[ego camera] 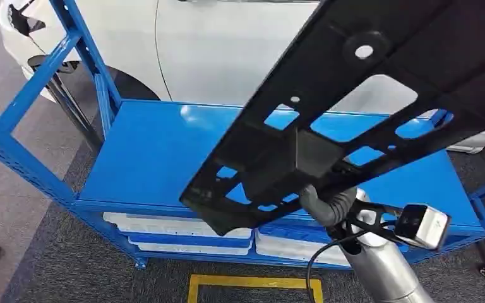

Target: Take the parts from the cabinet and place them on the table.

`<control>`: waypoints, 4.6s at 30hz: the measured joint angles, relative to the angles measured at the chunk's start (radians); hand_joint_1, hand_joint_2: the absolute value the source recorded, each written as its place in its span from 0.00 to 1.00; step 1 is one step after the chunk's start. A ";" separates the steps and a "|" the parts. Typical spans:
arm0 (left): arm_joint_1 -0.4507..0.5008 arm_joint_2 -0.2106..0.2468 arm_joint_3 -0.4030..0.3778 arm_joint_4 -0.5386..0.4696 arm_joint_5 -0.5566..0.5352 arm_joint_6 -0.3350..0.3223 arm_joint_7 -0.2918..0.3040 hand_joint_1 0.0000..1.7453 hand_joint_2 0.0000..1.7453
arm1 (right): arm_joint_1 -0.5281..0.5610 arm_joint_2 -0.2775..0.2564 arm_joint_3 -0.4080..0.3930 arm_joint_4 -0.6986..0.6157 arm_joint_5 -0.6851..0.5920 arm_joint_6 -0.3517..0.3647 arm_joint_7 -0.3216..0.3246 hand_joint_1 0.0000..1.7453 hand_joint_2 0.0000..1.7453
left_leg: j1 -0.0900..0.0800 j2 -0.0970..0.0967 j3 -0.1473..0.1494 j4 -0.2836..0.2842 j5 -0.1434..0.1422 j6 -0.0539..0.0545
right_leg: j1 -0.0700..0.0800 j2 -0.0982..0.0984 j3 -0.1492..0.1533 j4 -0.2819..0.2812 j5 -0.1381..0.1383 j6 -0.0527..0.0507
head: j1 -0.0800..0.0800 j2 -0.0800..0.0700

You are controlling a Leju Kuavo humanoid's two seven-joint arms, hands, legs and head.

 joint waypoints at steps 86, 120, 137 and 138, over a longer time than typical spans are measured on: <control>0.010 0.030 0.087 0.000 0.011 0.059 0.250 0.00 1.00 | 0.082 -0.015 -0.006 -0.076 0.102 -0.067 0.000 1.00 1.00 | -0.002 0.009 0.064 -0.035 -0.024 0.003 | -0.002 0.009 -0.098 0.116 -0.099 0.012 | 0.000 0.000; 0.010 -0.002 0.103 0.000 0.013 0.058 0.230 0.00 1.00 | 0.098 -0.016 0.027 -0.051 0.118 -0.085 0.000 1.00 1.00 | 0.004 0.007 0.080 -0.038 -0.036 -0.009 | -0.006 0.011 -0.108 0.207 -0.078 0.010 | 0.000 0.000; 0.008 -0.011 0.105 0.000 0.012 0.074 0.228 0.00 1.00 | 0.127 -0.040 0.029 -0.136 0.138 -0.116 0.000 1.00 1.00 | 0.000 0.000 0.022 0.122 -0.091 -0.044 | 0.009 0.060 0.011 -0.061 0.030 -0.045 | 0.000 0.000; 0.007 -0.009 0.105 0.000 0.014 0.074 0.223 0.00 1.00 | 0.127 -0.040 0.029 -0.147 0.144 -0.125 0.000 1.00 1.00 | 0.001 -0.035 0.066 0.034 -0.056 -0.039 | 0.008 0.070 0.010 -0.059 0.031 -0.043 | 0.000 0.000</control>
